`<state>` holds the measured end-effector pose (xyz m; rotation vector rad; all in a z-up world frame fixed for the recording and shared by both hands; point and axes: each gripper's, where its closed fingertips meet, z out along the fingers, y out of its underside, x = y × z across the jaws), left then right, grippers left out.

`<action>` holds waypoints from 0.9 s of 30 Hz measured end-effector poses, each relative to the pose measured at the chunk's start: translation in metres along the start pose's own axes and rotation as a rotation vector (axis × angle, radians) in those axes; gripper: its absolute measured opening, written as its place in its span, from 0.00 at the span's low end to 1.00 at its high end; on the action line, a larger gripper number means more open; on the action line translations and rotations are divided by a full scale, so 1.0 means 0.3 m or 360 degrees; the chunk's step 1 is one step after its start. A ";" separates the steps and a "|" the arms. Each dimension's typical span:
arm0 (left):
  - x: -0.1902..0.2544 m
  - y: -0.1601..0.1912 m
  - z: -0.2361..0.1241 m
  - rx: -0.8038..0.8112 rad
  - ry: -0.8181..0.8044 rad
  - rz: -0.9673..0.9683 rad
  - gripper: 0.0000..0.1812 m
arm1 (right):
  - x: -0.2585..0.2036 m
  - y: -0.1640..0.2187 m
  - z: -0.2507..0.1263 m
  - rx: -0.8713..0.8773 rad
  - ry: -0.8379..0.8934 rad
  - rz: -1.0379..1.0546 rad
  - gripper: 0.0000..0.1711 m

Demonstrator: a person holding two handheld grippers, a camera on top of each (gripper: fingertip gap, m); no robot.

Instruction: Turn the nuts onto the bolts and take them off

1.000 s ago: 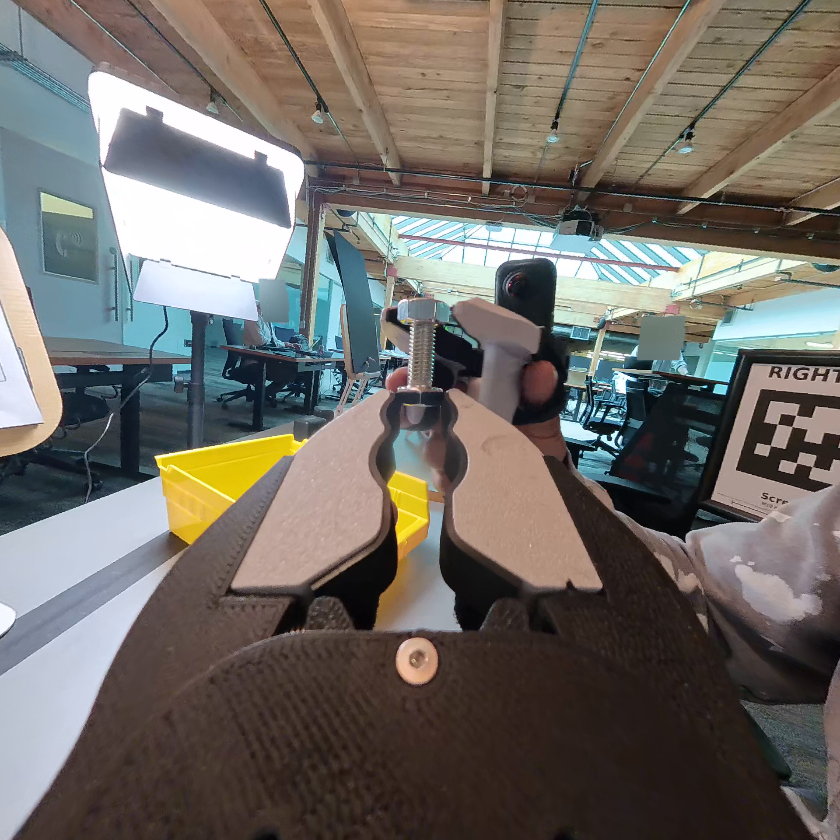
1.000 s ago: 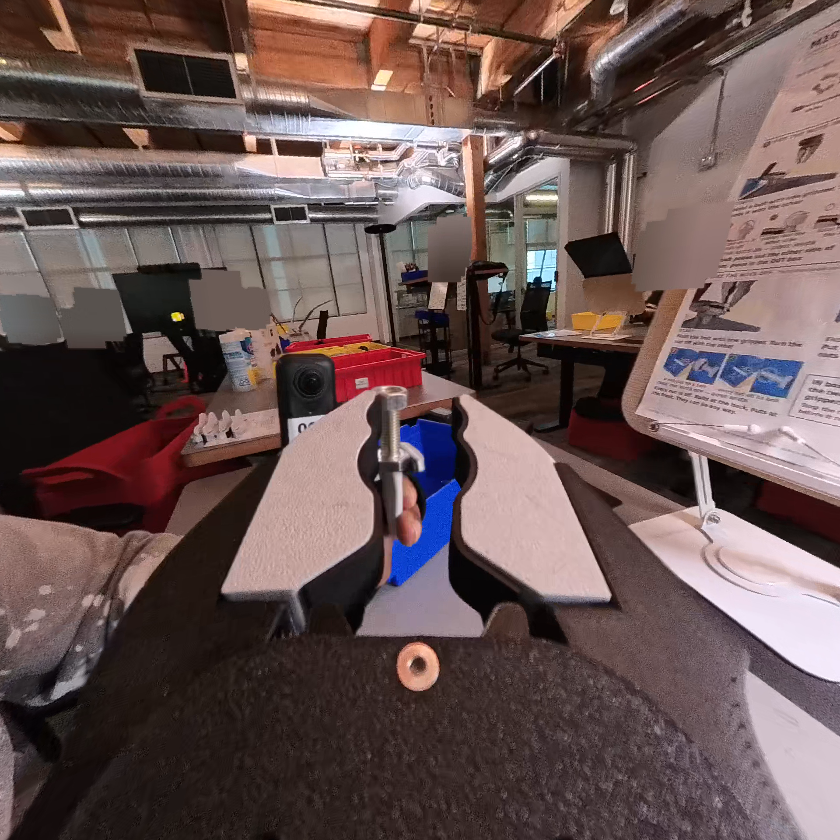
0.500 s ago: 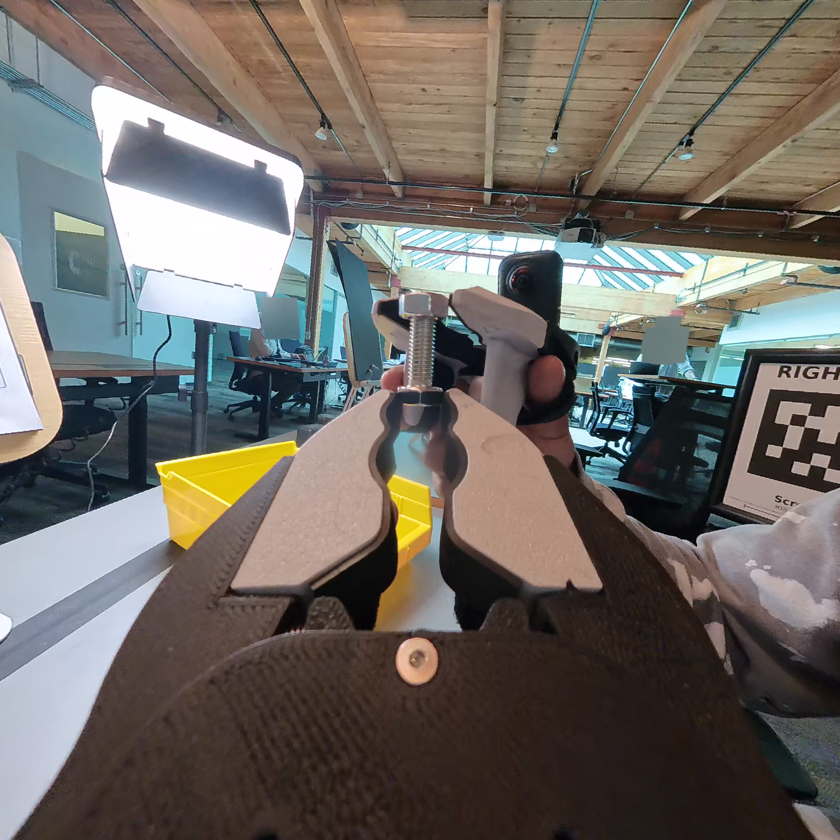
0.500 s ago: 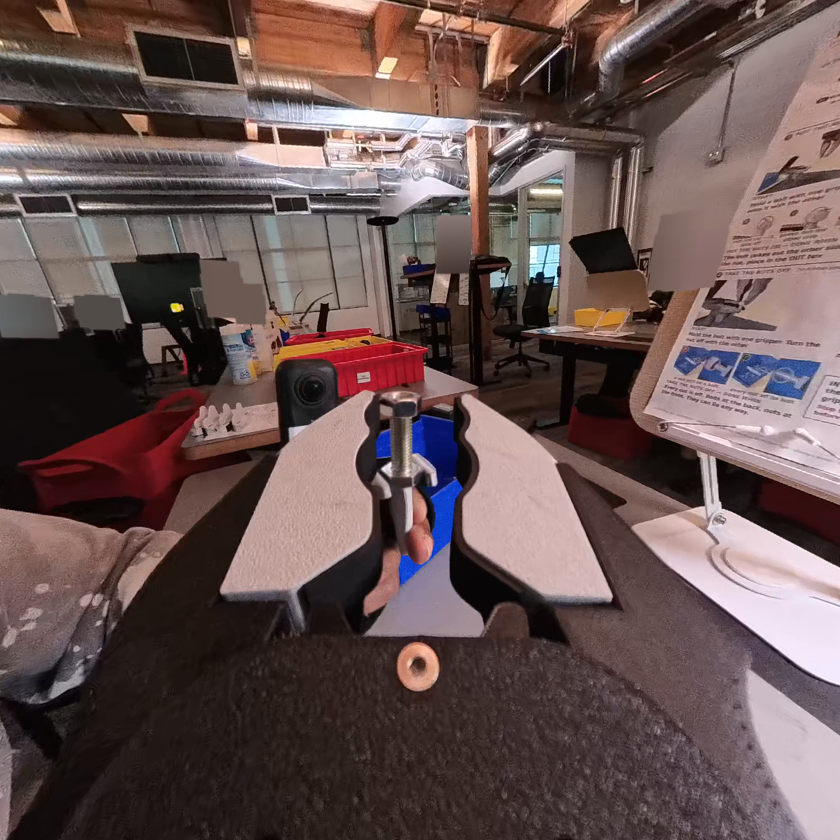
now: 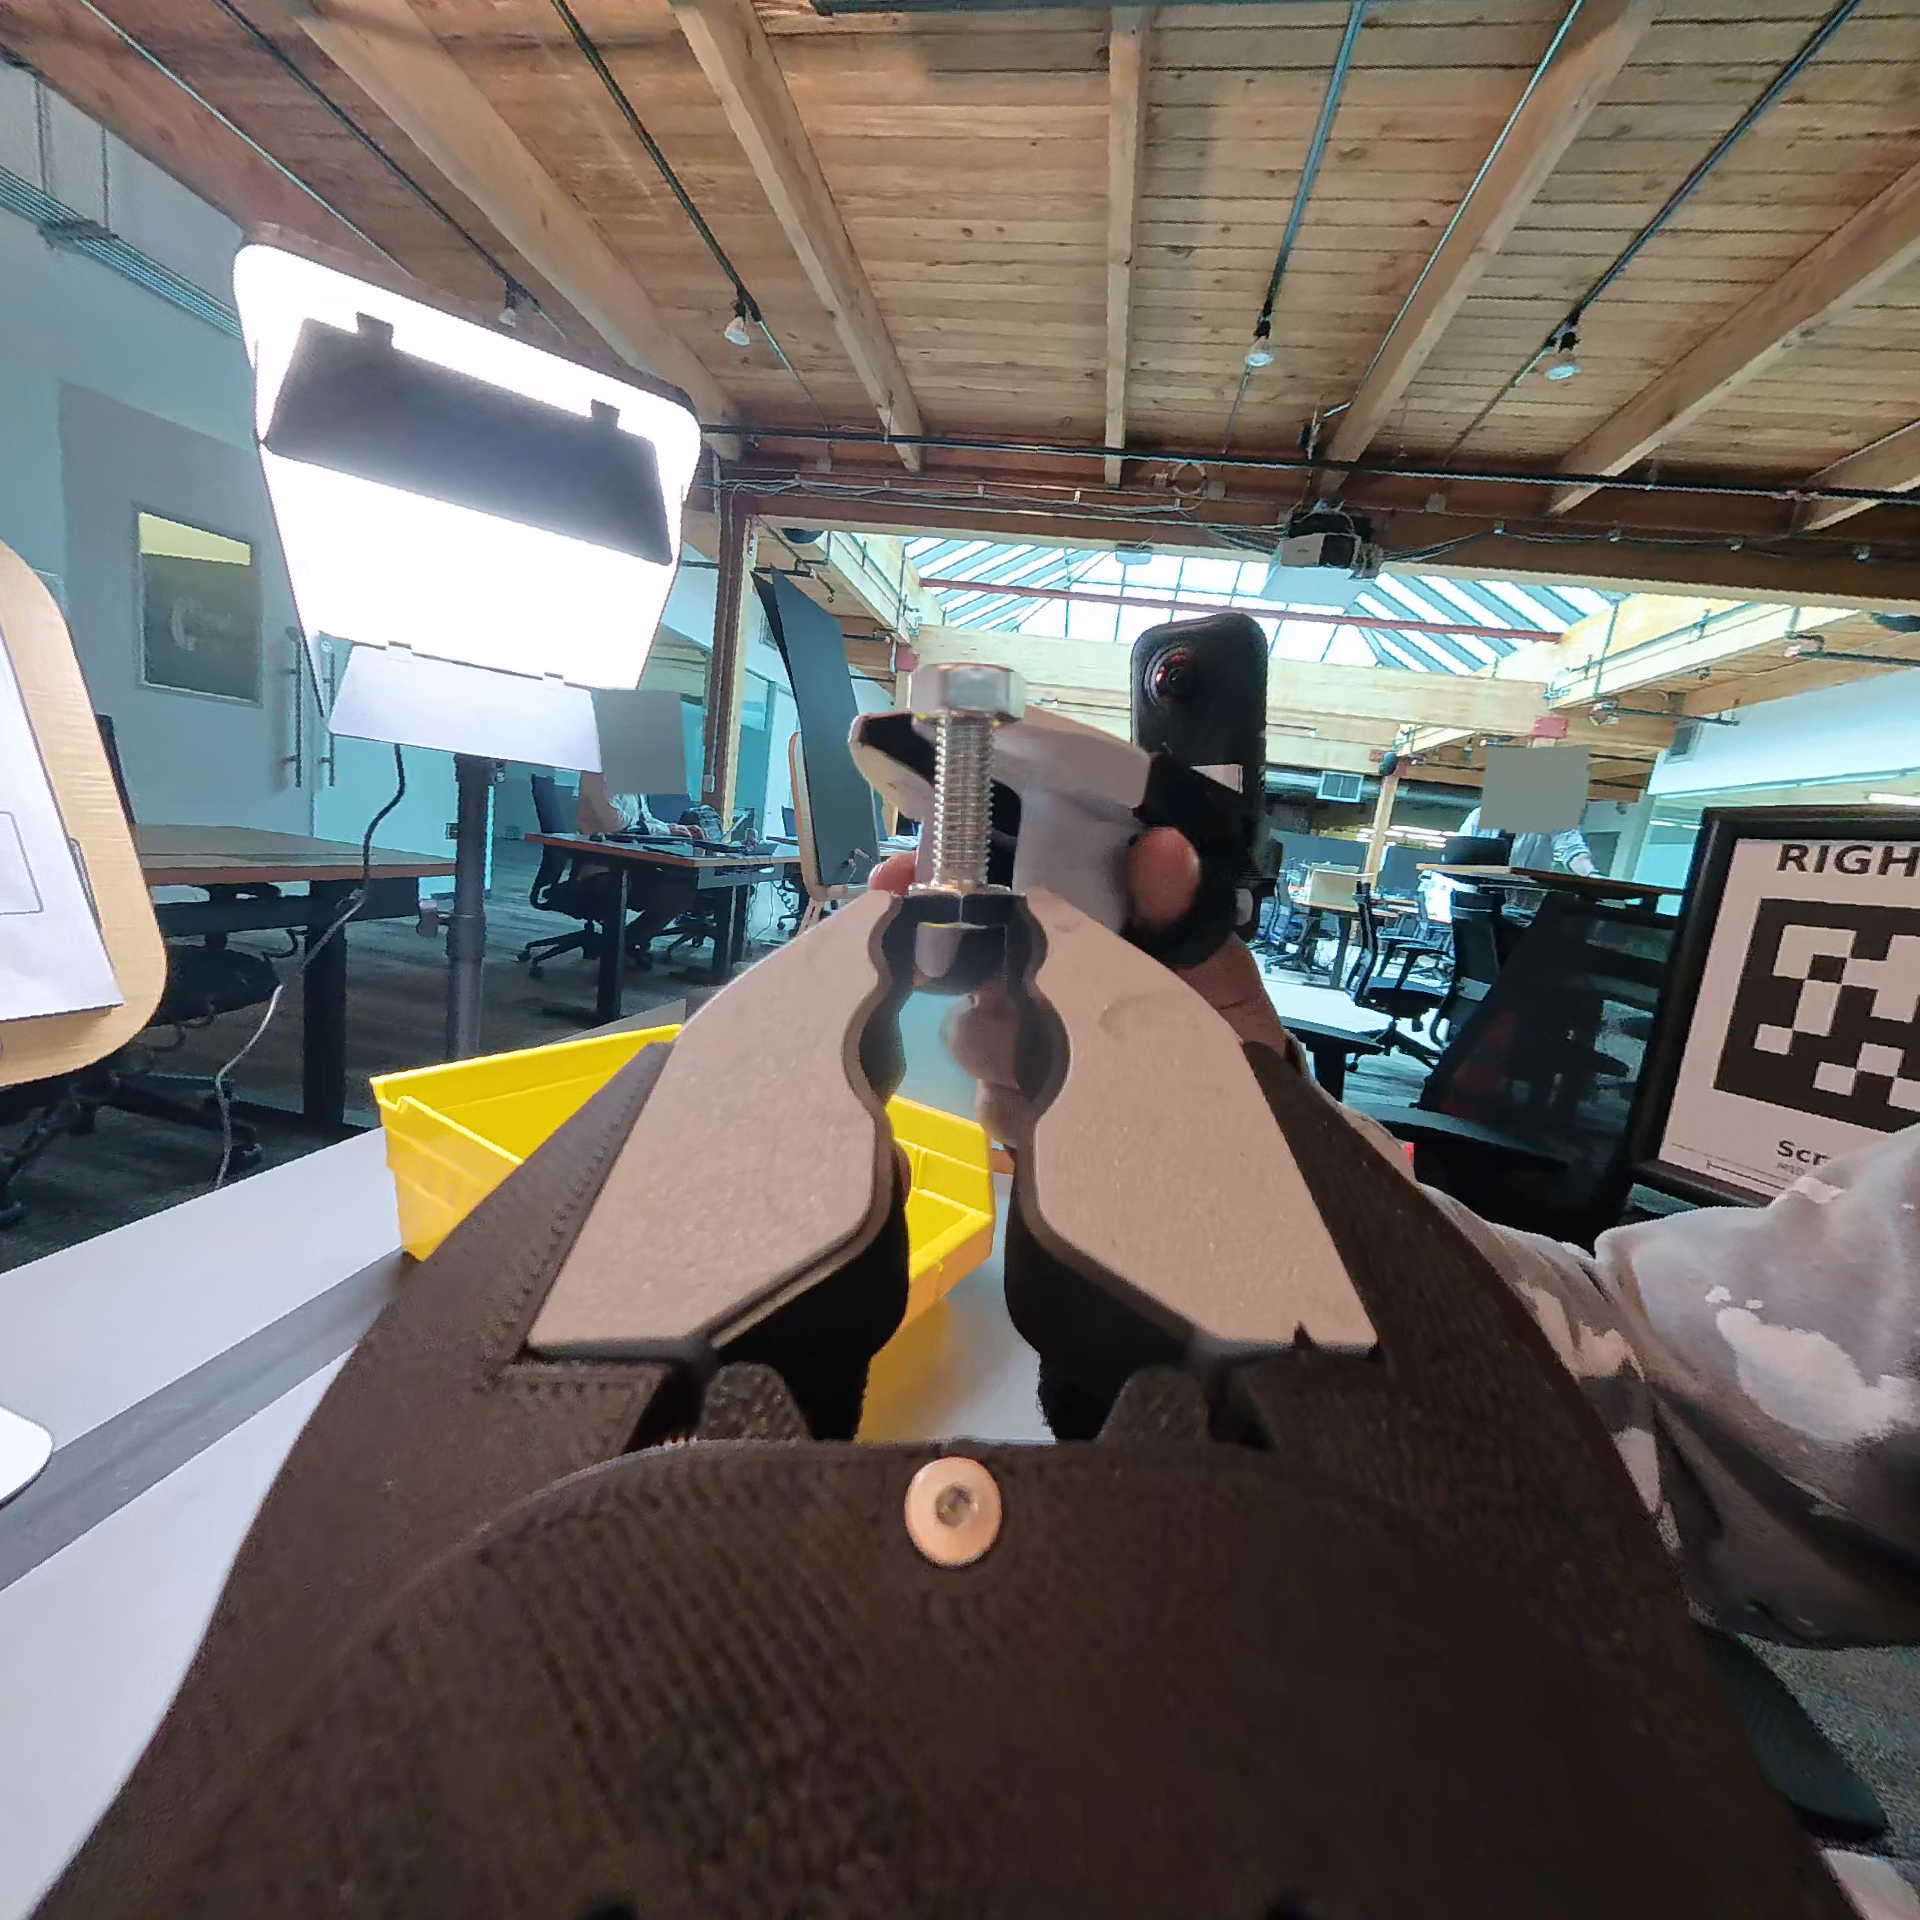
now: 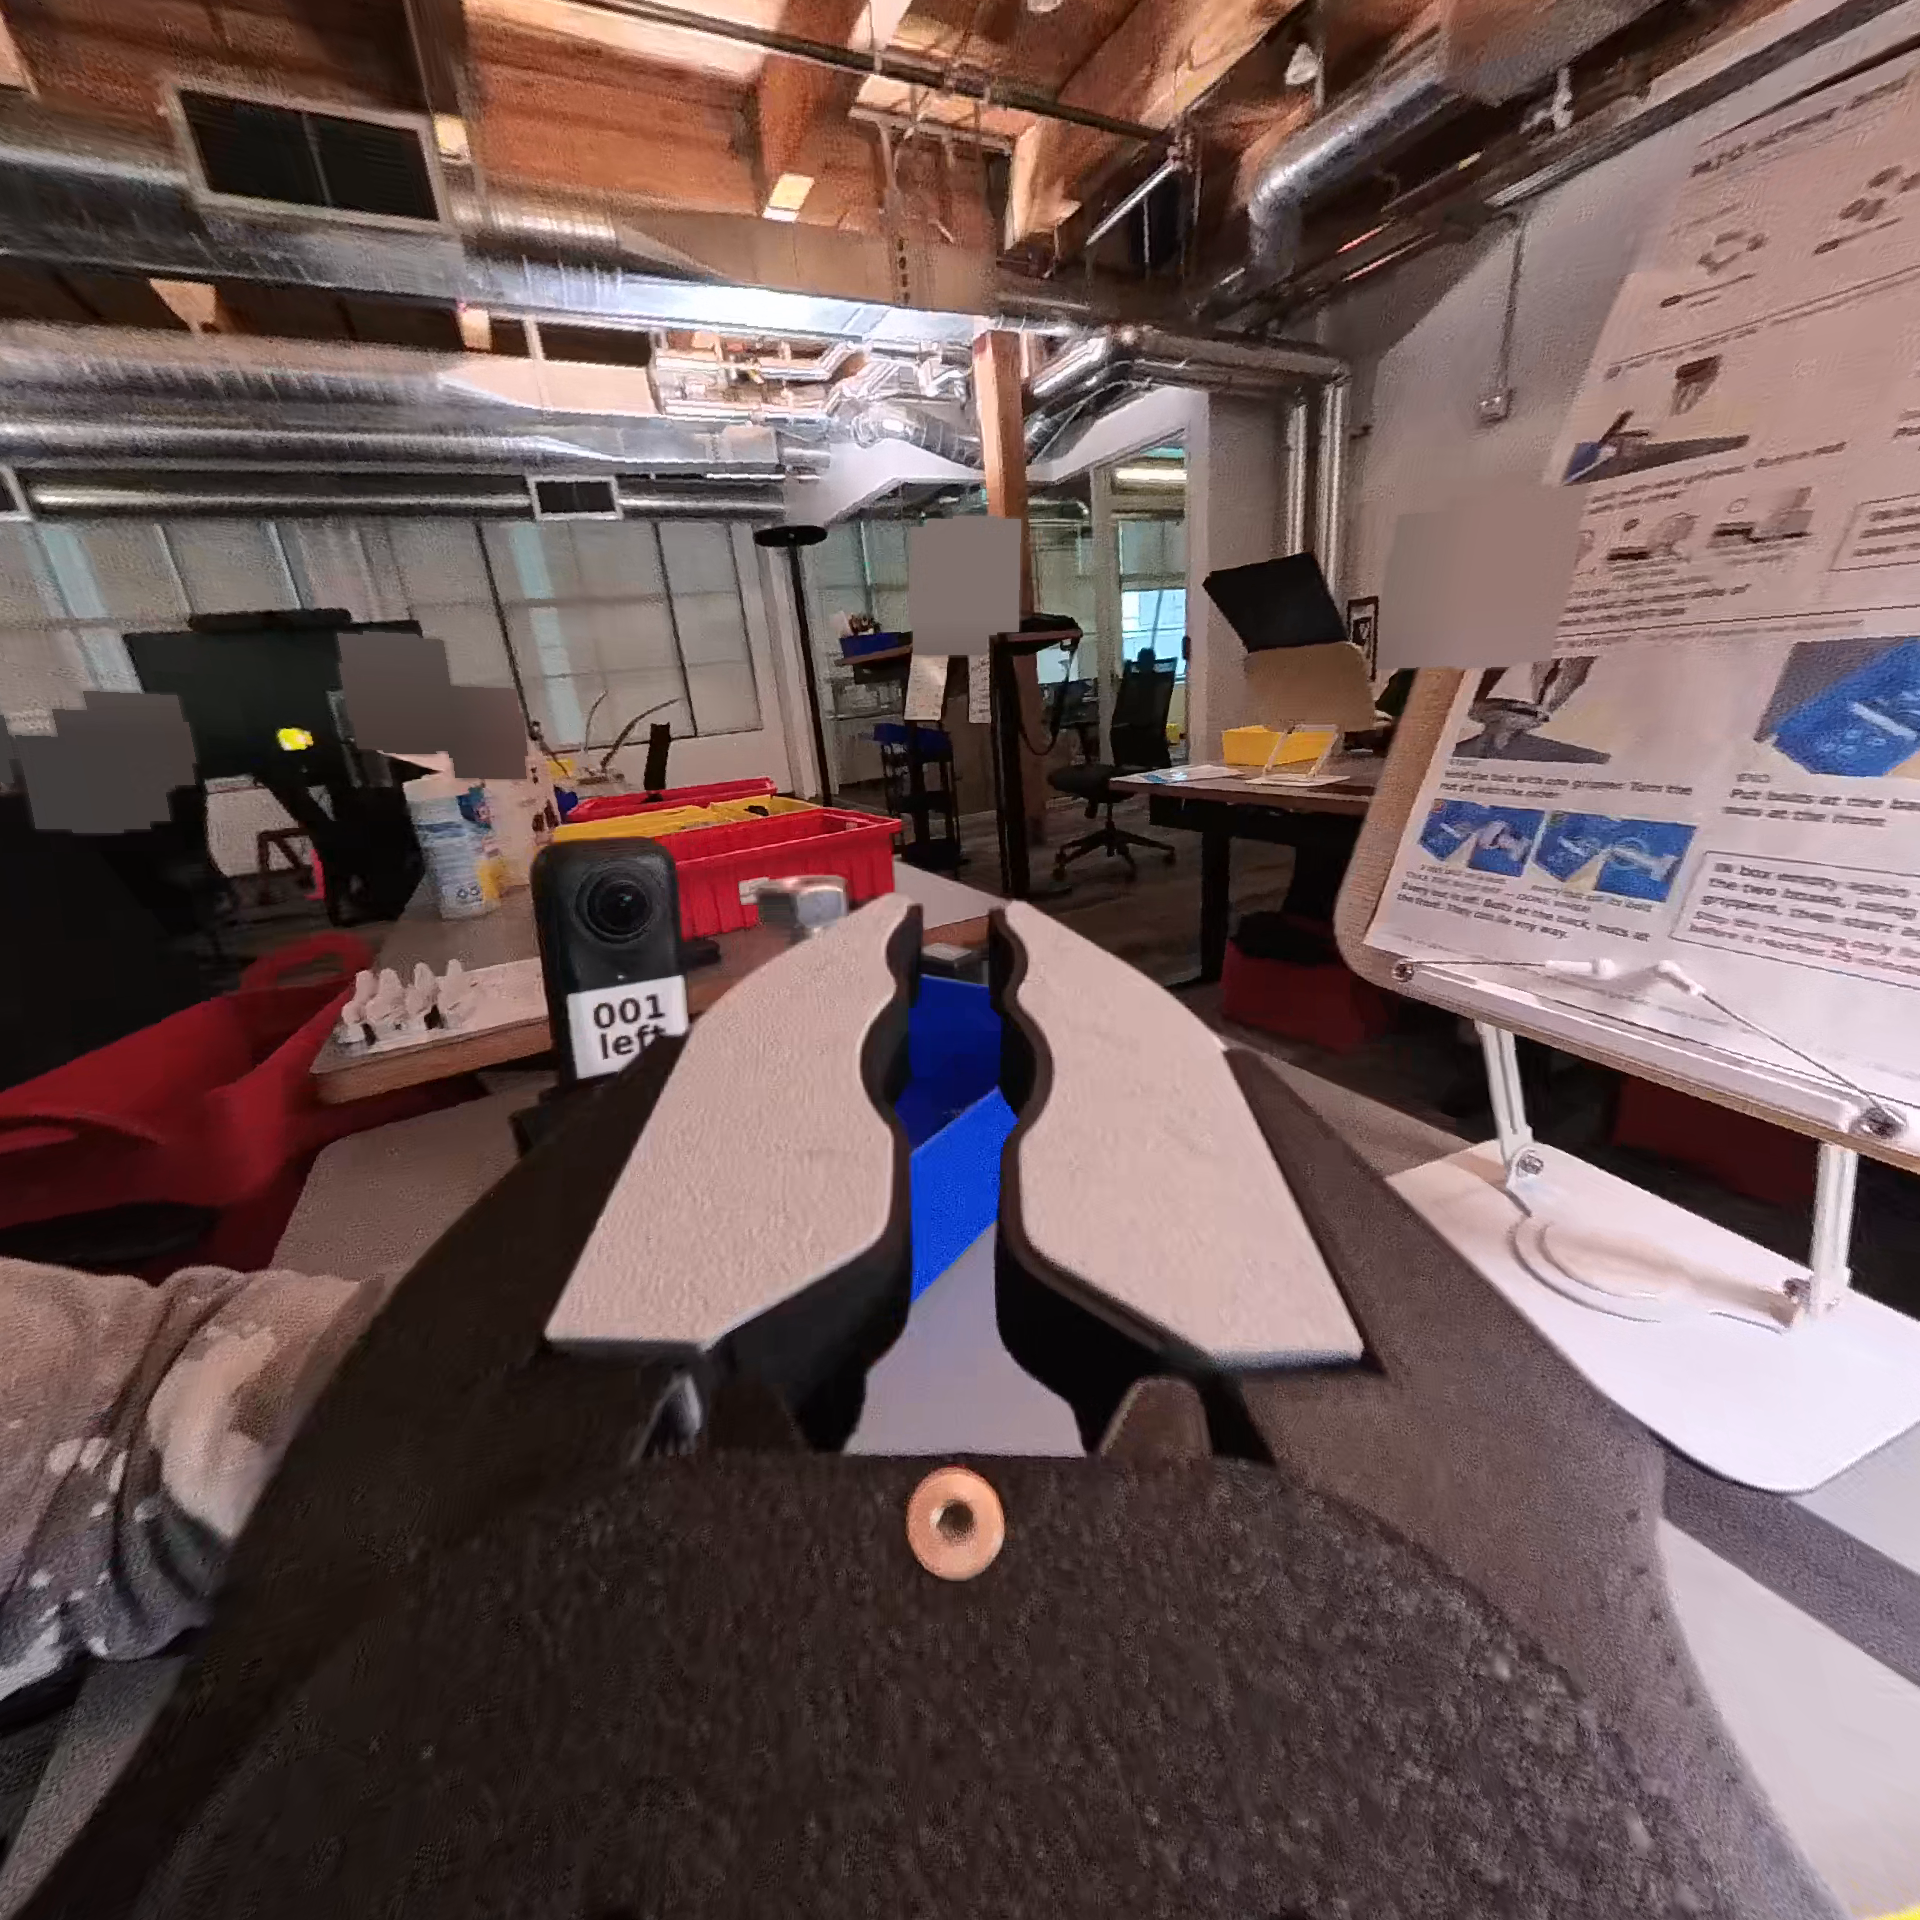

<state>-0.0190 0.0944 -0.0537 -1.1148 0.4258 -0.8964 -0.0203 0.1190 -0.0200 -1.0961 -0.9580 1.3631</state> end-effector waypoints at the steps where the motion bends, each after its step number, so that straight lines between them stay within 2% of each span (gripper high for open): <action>1: -0.001 -0.003 -0.001 0.0002 -0.0006 0.0013 0.09 | 0.015 -0.006 -0.008 0.0010 0.0015 0.0015 0.07; 4: -0.005 -0.002 -0.001 -0.0005 -0.0015 0.0014 0.10 | -0.016 -0.019 -0.012 0.0013 -0.0072 0.0021 0.13; 8: -0.002 0.013 0.004 -0.0026 -0.0009 0.0016 0.10 | -0.072 0.005 0.012 -0.0032 -0.0154 -0.0017 0.18; 10: 0.002 0.010 0.005 -0.0024 -0.0013 0.0023 0.09 | -0.061 0.013 0.014 -0.0047 -0.0128 -0.0035 0.17; 12: 0.000 0.001 0.000 -0.0007 -0.0003 0.0012 0.10 | -0.016 -0.002 0.001 -0.0010 -0.0027 -0.0019 0.09; 19: -0.002 0.011 0.004 -0.0026 -0.0013 0.0025 0.10 | -0.068 0.003 0.009 -0.0045 -0.0128 -0.0052 0.18; 22: -0.002 0.008 0.004 -0.0021 -0.0017 0.0020 0.10 | -0.056 0.012 0.013 -0.0044 -0.0103 -0.0050 0.15; 23: -0.001 0.003 0.001 -0.0009 -0.0005 0.0015 0.09 | -0.037 0.004 0.007 -0.0027 -0.0068 -0.0028 0.09; 24: -0.004 0.001 0.000 -0.0014 -0.0012 0.0022 0.10 | -0.022 -0.005 -0.001 -0.0002 -0.0040 -0.0028 0.07; 27: -0.002 0.001 0.001 -0.0017 -0.0011 0.0028 0.10 | -0.033 -0.012 -0.006 -0.0008 -0.0083 -0.0033 0.13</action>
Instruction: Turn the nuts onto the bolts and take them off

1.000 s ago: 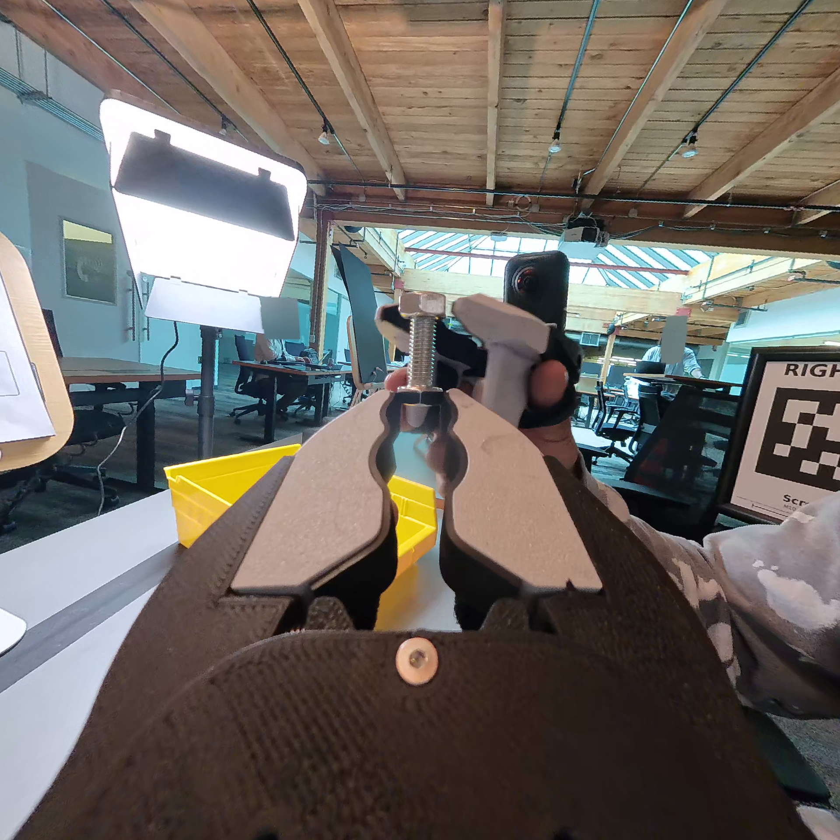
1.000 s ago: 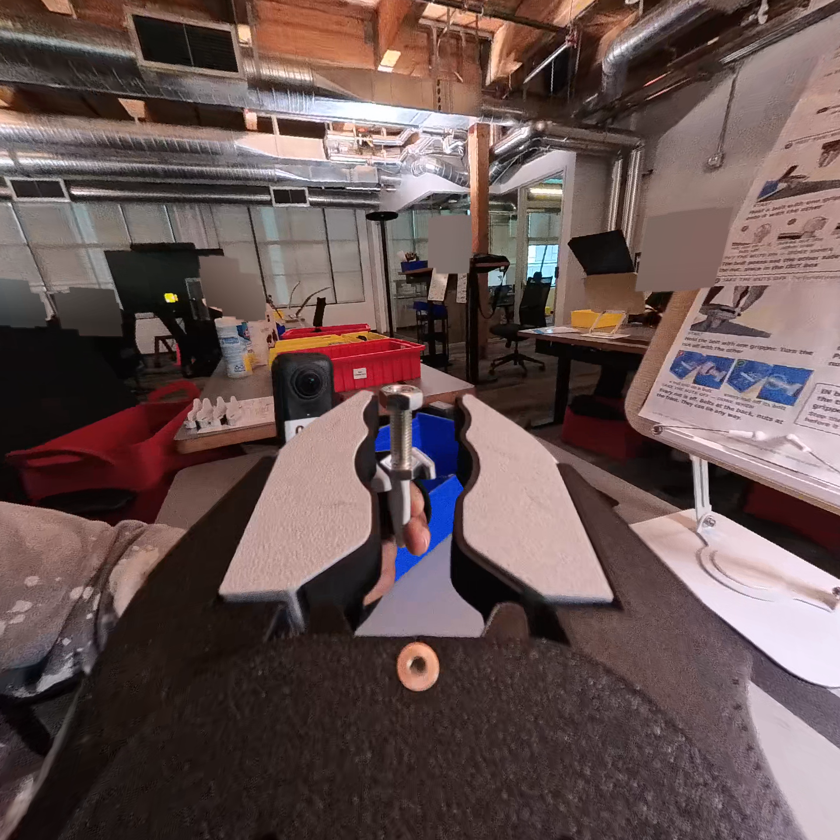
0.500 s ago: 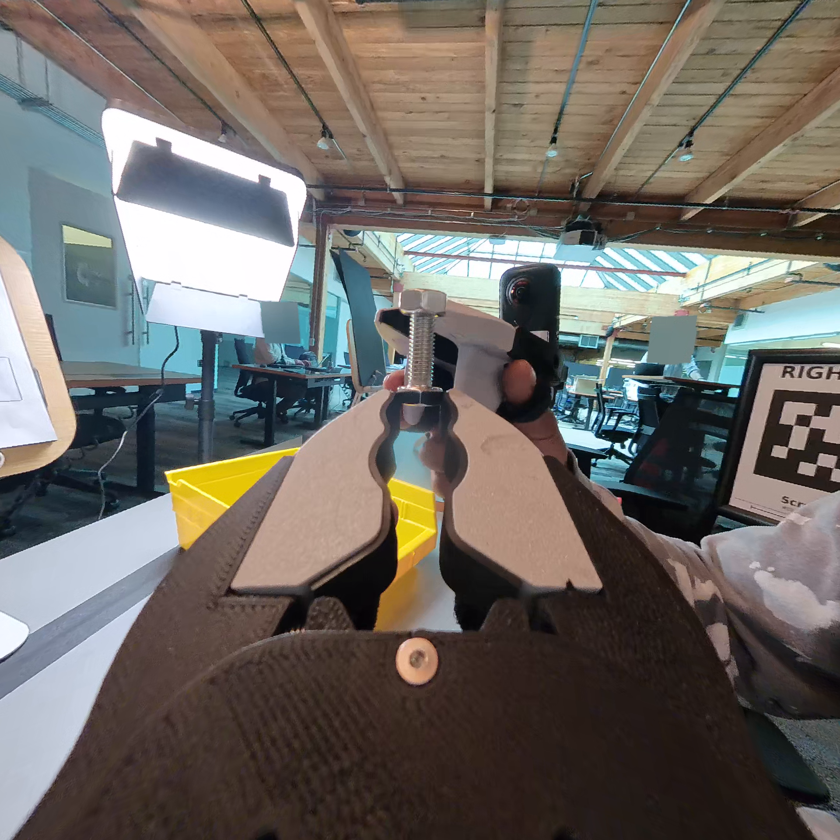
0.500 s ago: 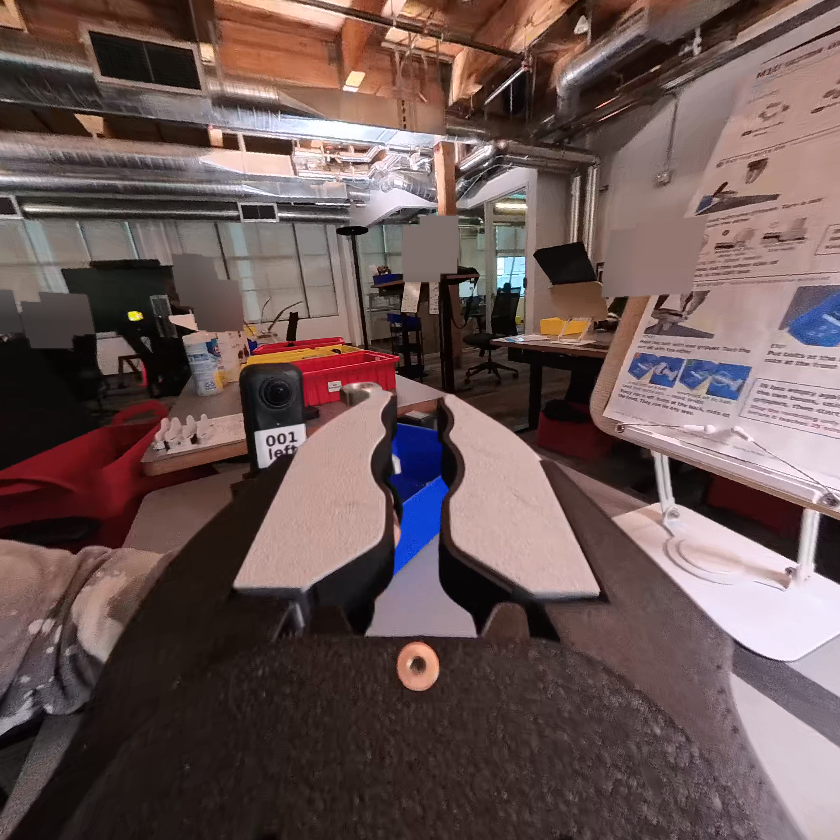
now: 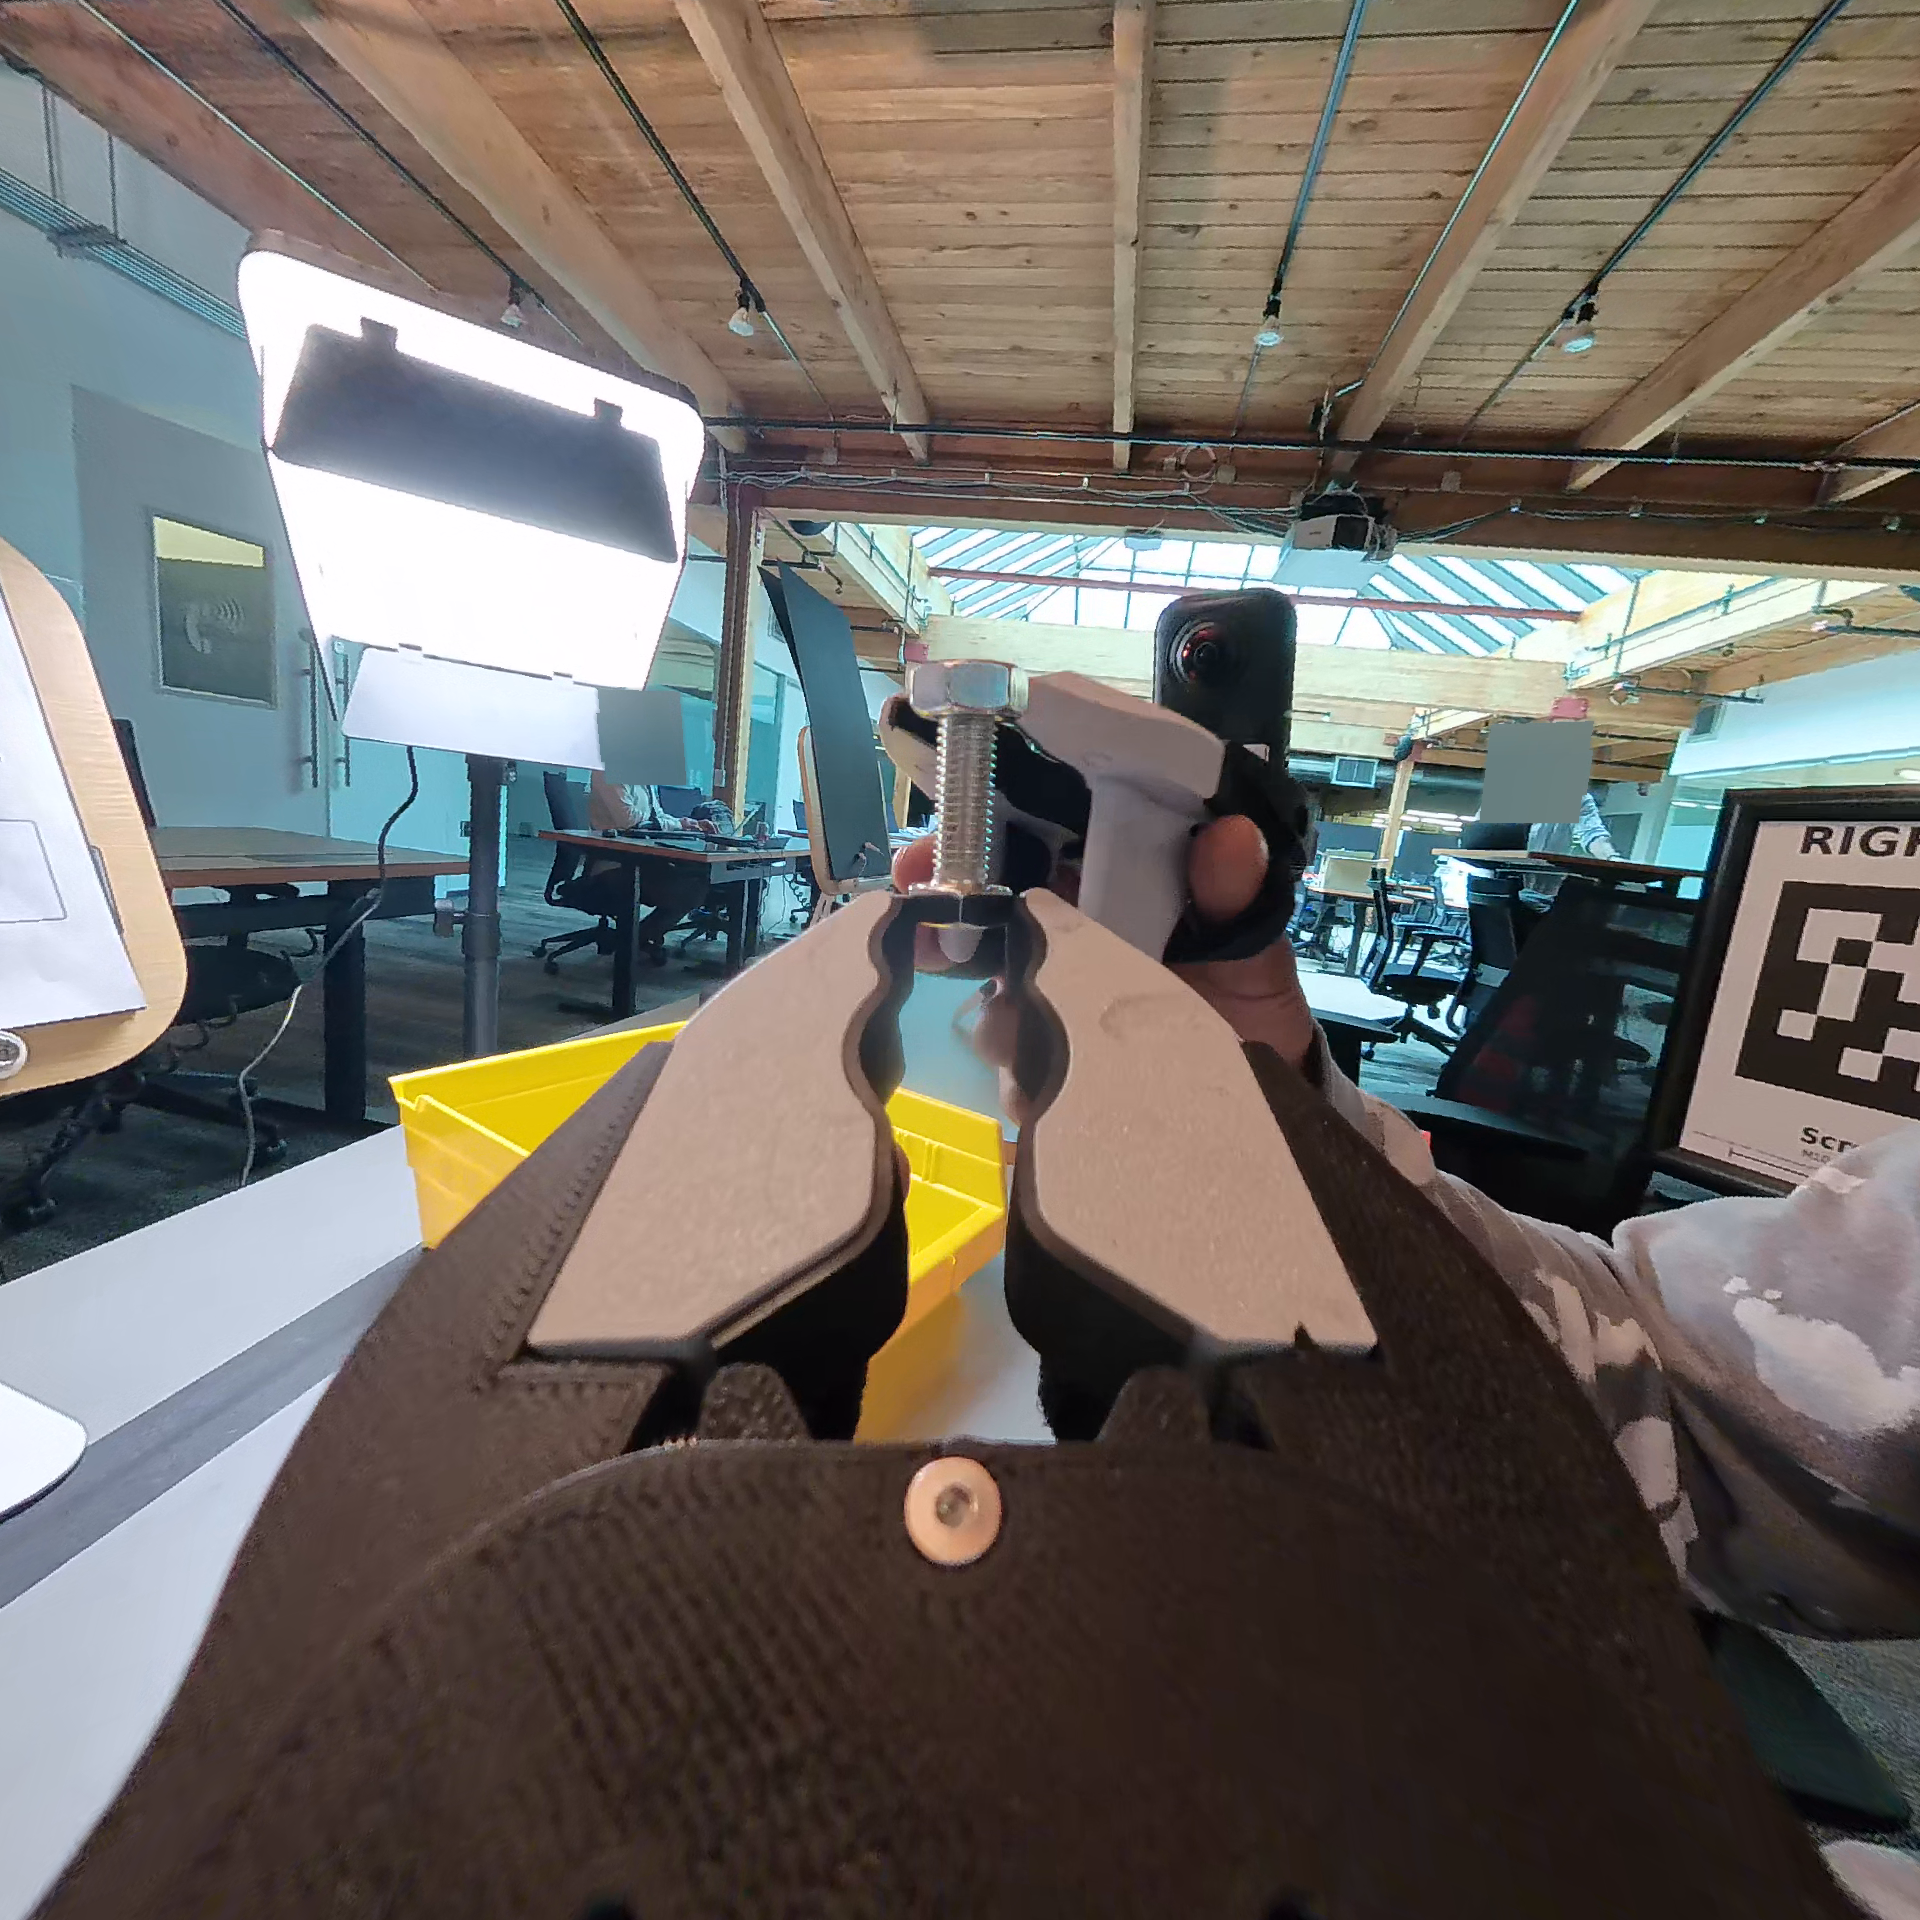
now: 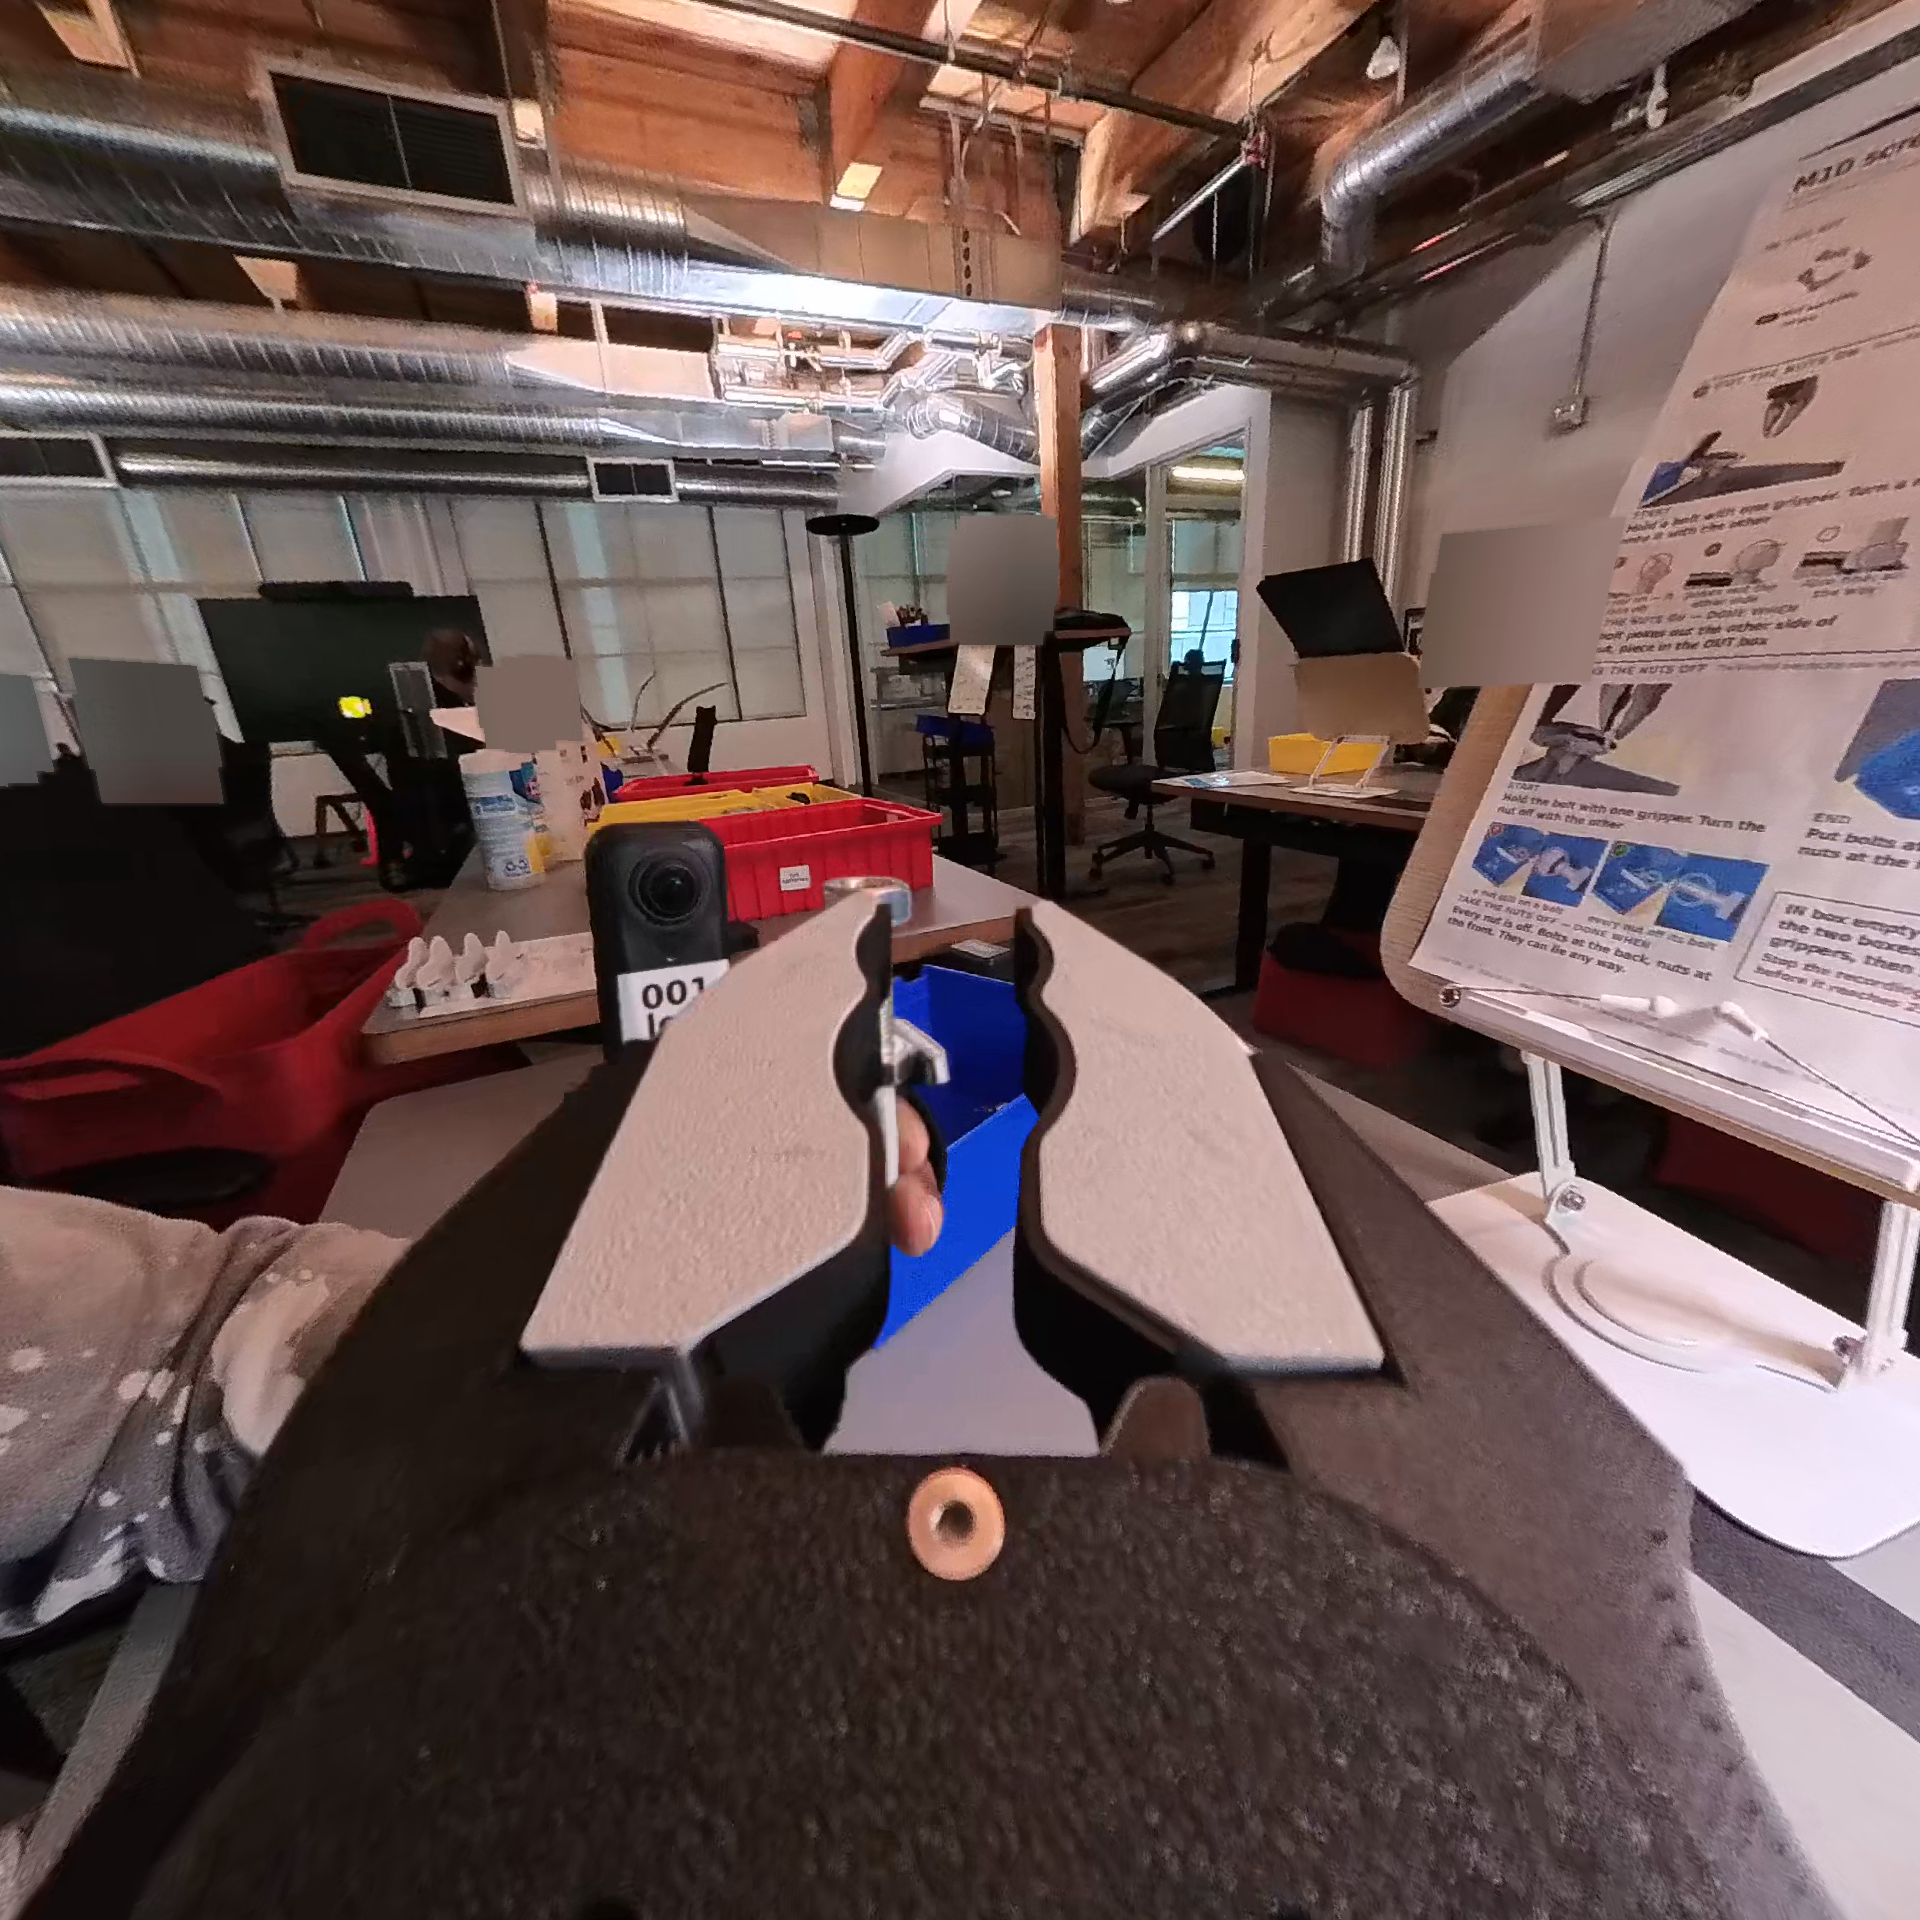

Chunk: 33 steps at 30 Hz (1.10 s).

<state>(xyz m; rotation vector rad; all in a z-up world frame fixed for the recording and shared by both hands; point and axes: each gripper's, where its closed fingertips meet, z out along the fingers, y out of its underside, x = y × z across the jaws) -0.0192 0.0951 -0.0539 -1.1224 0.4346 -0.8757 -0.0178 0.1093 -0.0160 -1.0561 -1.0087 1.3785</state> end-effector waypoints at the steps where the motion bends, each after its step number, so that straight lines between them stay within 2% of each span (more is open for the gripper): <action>1: -0.001 0.004 0.001 -0.0004 -0.0002 0.0000 0.10 | -0.010 0.003 0.004 -0.0008 -0.0018 -0.0009 0.15; 5: 0.003 0.019 0.006 -0.0026 0.0004 -0.0001 0.10 | -0.044 0.024 0.021 -0.0050 -0.0087 -0.0007 0.19; 11: -0.003 0.003 -0.002 0.0003 0.0002 -0.0009 0.10 | 0.001 0.001 0.002 -0.0004 0.0029 -0.0042 0.10; 20: 0.001 0.024 0.007 -0.0030 0.0008 -0.0010 0.10 | -0.049 0.028 0.026 -0.0076 -0.0052 -0.0078 0.17; 25: 0.012 0.041 0.016 -0.0064 0.0030 -0.0003 0.10 | -0.049 0.028 0.022 -0.0080 -0.0066 -0.0097 0.11; 30: 0.007 0.056 0.017 -0.0088 0.0039 -0.0011 0.10 | -0.038 0.038 0.012 -0.0153 -0.0085 -0.0093 0.11; 33: -0.002 0.065 0.014 -0.0097 0.0033 -0.0024 0.10 | -0.016 -0.014 -0.015 -0.0042 -0.0088 -0.0028 0.11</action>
